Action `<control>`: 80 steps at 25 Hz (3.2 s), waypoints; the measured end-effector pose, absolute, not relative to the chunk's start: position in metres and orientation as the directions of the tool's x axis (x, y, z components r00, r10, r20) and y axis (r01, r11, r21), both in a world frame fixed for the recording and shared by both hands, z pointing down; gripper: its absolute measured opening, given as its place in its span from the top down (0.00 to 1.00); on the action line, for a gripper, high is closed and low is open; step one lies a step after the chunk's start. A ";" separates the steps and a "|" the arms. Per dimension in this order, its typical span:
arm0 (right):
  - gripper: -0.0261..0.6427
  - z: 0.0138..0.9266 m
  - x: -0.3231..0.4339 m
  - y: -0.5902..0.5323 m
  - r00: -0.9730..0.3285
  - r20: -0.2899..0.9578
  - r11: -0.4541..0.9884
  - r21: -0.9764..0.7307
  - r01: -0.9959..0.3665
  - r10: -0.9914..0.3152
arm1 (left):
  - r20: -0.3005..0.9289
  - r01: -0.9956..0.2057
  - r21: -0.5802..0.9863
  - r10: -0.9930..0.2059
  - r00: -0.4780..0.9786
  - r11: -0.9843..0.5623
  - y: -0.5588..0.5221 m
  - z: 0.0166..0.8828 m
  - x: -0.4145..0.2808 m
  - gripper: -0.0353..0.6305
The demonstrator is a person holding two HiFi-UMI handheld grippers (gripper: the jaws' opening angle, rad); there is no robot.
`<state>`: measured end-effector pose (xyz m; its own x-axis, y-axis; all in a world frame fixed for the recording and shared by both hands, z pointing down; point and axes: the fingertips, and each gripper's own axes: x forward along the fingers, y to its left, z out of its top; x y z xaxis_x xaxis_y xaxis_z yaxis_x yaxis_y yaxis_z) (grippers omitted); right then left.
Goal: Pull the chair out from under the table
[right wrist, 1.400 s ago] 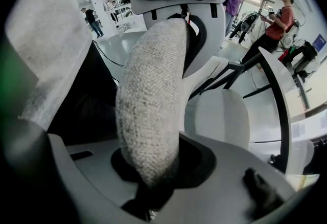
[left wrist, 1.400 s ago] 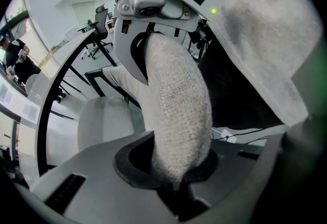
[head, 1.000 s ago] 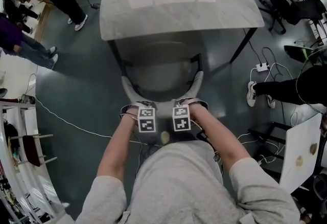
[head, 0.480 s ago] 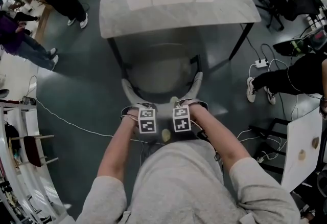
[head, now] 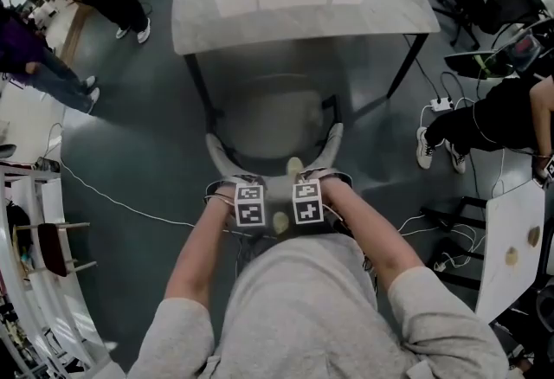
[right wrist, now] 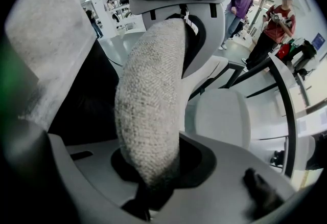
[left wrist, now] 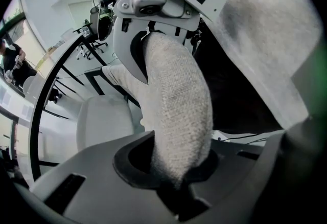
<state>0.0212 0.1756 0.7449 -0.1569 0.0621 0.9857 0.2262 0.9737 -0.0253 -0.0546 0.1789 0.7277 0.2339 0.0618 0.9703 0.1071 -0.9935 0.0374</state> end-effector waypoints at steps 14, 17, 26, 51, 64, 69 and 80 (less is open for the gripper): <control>0.84 0.746 0.031 0.217 -0.153 0.987 0.969 -0.019 0.245 0.058 | 0.970 0.083 0.036 0.054 0.236 -0.996 0.223 0.729 -0.046 0.82; 0.84 0.748 0.033 0.228 -0.150 0.986 0.967 -0.027 0.252 0.067 | 0.970 0.080 0.044 0.062 0.237 -0.996 0.235 0.731 -0.043 0.82; 0.84 0.748 0.034 0.235 -0.143 0.988 0.971 -0.025 0.240 0.061 | 0.971 0.078 0.042 0.059 0.232 -0.996 0.241 0.731 -0.043 0.82; 0.72 0.694 0.070 0.261 -0.343 0.937 0.996 0.084 0.022 -0.071 | 0.939 -0.271 0.067 -0.032 0.343 -0.960 0.270 0.701 -0.083 0.62; 0.90 0.497 0.128 0.271 -0.695 0.431 0.764 -0.021 -0.645 -0.575 | 0.546 -0.939 -0.004 -0.788 0.285 -0.343 0.287 0.530 -0.059 0.92; 0.90 0.443 0.151 0.294 -0.634 0.267 0.628 -0.122 -0.769 -0.725 | 0.389 -0.960 0.033 -0.882 0.268 -0.277 0.319 0.464 -0.016 0.92; 0.90 0.401 0.193 0.304 -0.583 0.183 0.569 -0.126 -0.813 -0.792 | 0.244 -0.942 0.075 -0.909 0.337 -0.329 0.331 0.400 0.030 0.92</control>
